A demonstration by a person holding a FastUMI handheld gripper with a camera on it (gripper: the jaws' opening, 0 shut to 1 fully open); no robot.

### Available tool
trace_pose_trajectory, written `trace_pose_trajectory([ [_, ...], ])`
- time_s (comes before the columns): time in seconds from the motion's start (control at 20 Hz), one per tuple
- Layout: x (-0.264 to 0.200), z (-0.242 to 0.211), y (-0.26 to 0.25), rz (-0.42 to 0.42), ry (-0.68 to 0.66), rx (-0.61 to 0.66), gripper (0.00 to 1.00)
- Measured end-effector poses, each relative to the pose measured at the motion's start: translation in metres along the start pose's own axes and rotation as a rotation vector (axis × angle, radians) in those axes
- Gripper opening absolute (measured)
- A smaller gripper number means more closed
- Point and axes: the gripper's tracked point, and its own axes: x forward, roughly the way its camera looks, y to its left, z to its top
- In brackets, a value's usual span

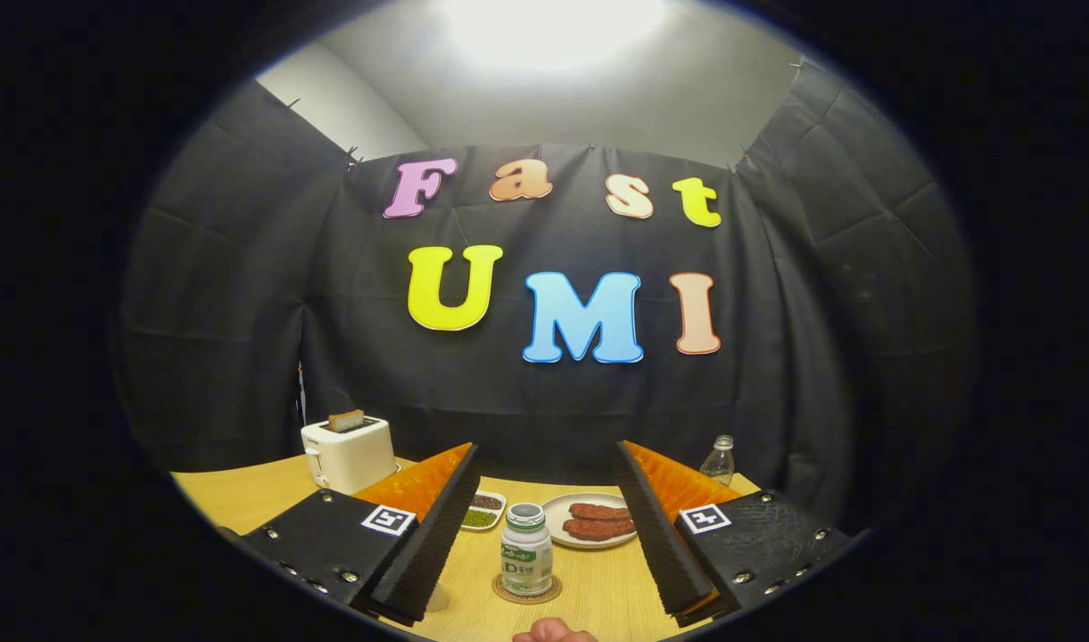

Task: Take the bottle from table, then pour the juice into the cup, finally place the bottle on the coaster

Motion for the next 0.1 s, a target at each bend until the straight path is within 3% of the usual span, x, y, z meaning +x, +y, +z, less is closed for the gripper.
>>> trace_pose_trajectory([
  [0.1, -0.0108, -0.0091, -0.0111, 0.016, -0.023, -0.027, 0.92],
])
